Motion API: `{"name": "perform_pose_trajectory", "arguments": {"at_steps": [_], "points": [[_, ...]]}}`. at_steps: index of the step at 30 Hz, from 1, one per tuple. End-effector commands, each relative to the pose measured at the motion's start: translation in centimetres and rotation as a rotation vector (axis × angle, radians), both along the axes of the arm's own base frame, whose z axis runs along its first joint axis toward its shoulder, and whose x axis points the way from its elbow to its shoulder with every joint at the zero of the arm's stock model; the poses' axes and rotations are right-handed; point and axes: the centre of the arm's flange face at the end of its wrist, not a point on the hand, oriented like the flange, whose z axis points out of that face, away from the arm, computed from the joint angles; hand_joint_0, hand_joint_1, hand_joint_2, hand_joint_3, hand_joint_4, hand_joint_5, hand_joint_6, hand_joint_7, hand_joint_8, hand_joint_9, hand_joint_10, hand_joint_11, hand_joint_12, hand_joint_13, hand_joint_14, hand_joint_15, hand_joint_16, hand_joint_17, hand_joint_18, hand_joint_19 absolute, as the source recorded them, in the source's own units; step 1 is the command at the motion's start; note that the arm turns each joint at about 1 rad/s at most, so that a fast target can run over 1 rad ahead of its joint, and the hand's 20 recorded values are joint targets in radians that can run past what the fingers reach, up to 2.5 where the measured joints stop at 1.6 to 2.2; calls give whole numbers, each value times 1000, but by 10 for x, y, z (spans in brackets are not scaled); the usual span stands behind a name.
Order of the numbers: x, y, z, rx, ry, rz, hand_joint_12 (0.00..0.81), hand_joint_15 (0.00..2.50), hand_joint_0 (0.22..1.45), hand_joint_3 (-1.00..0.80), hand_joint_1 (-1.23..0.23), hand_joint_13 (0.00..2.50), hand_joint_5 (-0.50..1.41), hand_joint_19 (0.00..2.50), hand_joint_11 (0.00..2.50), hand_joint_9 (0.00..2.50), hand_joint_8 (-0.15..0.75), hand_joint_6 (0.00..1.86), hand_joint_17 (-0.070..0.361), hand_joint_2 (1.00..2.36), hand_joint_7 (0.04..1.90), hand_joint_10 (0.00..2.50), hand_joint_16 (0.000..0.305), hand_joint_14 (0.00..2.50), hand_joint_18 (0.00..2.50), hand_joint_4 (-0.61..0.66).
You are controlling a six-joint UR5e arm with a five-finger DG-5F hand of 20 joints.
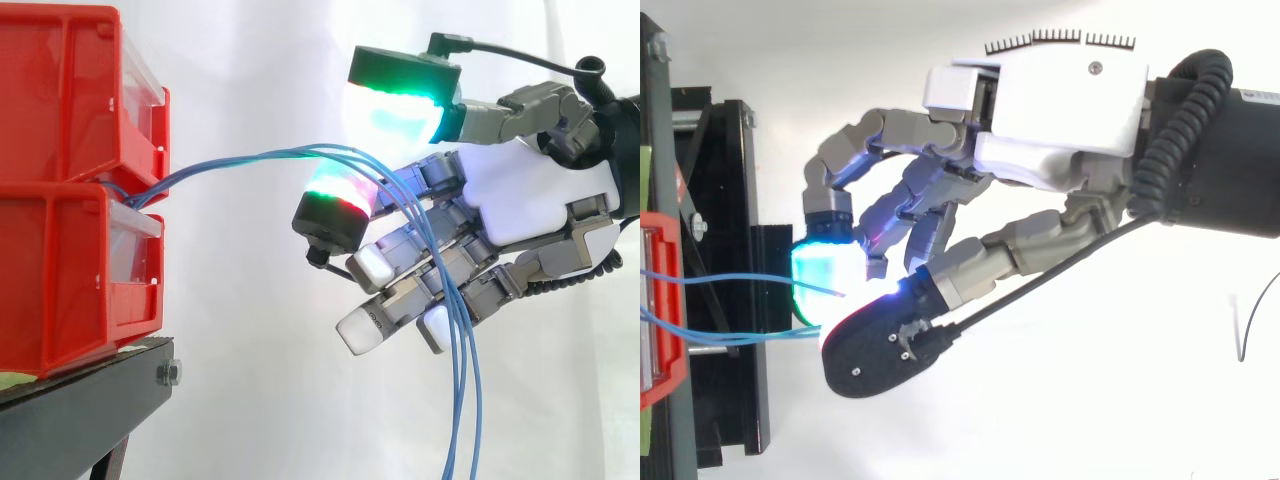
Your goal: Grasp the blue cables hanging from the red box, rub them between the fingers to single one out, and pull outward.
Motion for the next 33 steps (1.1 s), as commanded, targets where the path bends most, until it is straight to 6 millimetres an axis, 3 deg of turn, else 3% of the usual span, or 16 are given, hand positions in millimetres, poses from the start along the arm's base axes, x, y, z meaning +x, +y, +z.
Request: {"name": "perform_pose_trajectory", "arguments": {"at_steps": [1, 12, 25, 33], "points": [[0, 0, -1, 0, 1, 0, 406, 480, 535, -500, -737, 664, -157, 657, 785, 888, 302, 816, 127, 1000, 1072, 18, 57, 17, 782, 73], [0, 0, -1, 0, 1, 0, 397, 473, 568, -499, -718, 679, -148, 665, 785, 921, 297, 824, 123, 1000, 1115, 16, 55, 15, 786, 55], [1, 0, 12, -3, 4, 1, 390, 471, 598, -241, -791, 697, -135, 639, 778, 952, 281, 855, 120, 1018, 1177, 19, 54, 17, 808, -13], [1, 0, 13, -2, 3, 4, 388, 468, 608, -322, -787, 684, -138, 639, 791, 951, 280, 843, 119, 1014, 1171, 16, 53, 15, 795, 12]]}}
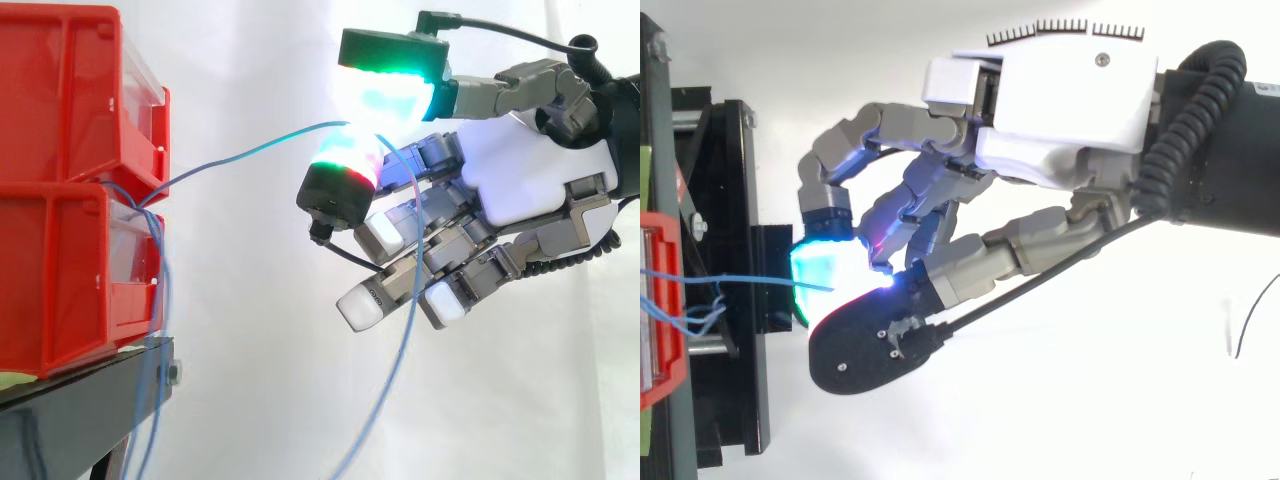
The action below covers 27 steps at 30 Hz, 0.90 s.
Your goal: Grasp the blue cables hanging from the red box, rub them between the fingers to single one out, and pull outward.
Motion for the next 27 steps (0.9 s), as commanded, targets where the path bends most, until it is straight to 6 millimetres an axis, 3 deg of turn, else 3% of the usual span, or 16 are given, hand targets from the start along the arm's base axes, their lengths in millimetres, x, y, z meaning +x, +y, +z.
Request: {"name": "perform_pose_trajectory", "arguments": {"at_steps": [1, 4, 27], "points": [[0, 1, 1, 0, -1, 6, 390, 470, 593, -386, -774, 685, -140, 647, 780, 933, 278, 837, 120, 1009, 1150, 19, 53, 15, 794, 31], [0, 0, 1, -5, 0, 6, 396, 472, 557, -500, -743, 679, -141, 653, 788, 934, 288, 830, 123, 1000, 1126, 18, 55, 15, 781, 43], [0, 0, 0, -9, 2, 4, 406, 471, 516, -500, -654, 690, -134, 652, 777, 953, 306, 818, 129, 1000, 1114, 20, 57, 15, 792, 33]]}}
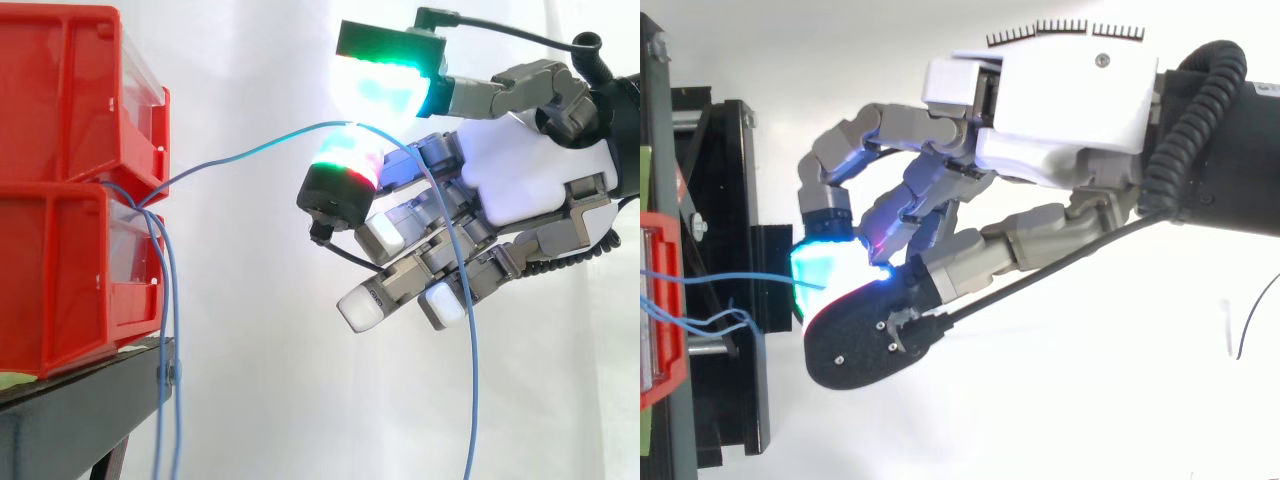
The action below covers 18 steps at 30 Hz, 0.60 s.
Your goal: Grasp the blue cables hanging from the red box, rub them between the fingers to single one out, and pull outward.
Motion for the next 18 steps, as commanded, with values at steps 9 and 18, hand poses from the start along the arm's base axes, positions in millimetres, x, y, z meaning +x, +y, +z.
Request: {"name": "perform_pose_trajectory", "arguments": {"at_steps": [9, 18], "points": [[0, 0, 0, 0, 0, -1, 440, 473, 440, -500, -637, 692, -138, 634, 776, 948, 330, 822, 146, 1000, 1090, 16, 65, 15, 812, 74], [1, 0, 4, 1, -9, -1, 412, 480, 507, -500, -648, 666, -138, 664, 785, 935, 306, 822, 132, 1000, 1117, 16, 58, 15, 765, 50]]}}
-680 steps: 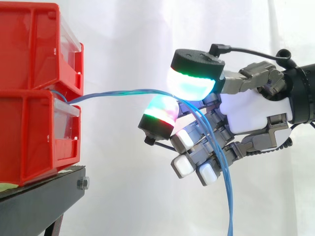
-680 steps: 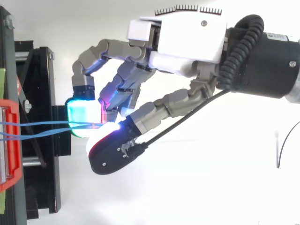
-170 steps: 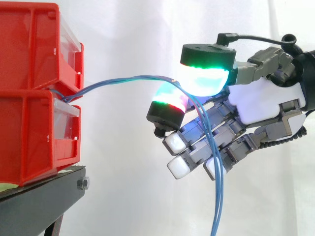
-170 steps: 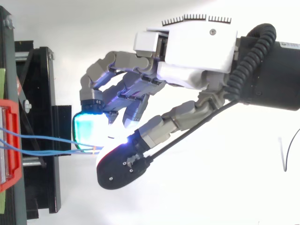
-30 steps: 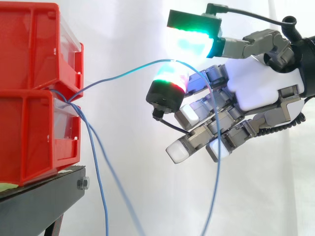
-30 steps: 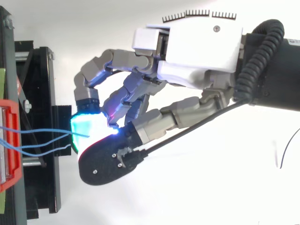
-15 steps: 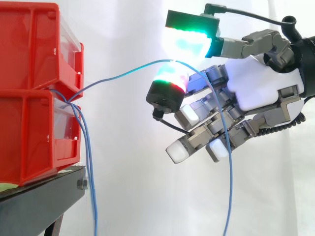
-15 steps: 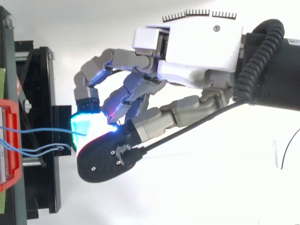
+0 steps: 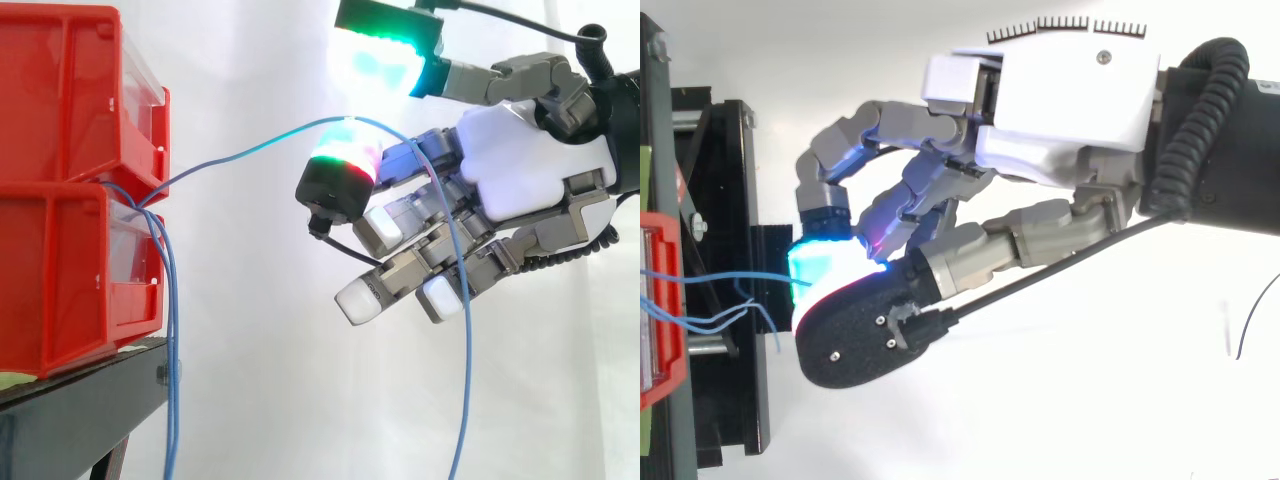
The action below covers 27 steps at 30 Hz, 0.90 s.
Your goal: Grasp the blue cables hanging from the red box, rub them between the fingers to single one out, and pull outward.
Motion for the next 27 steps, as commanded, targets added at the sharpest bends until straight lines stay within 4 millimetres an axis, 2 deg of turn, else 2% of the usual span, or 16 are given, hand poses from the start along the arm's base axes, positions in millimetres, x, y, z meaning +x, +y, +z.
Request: {"name": "perform_pose_trajectory", "arguments": {"at_steps": [1, 20, 27], "points": [[1, 0, 1, 0, -4, 0, 407, 481, 521, -500, -653, 662, -138, 670, 780, 936, 301, 821, 129, 1000, 1124, 19, 57, 15, 756, 48], [1, 0, 1, 0, -2, 0, 396, 481, 582, -301, -717, 657, -140, 654, 791, 936, 300, 824, 123, 1013, 1216, 20, 55, 17, 749, 36], [1, 0, 1, 0, -2, 0, 396, 466, 595, -247, -765, 637, -141, 629, 791, 925, 297, 837, 124, 1017, 1195, 20, 55, 17, 737, 32]]}}
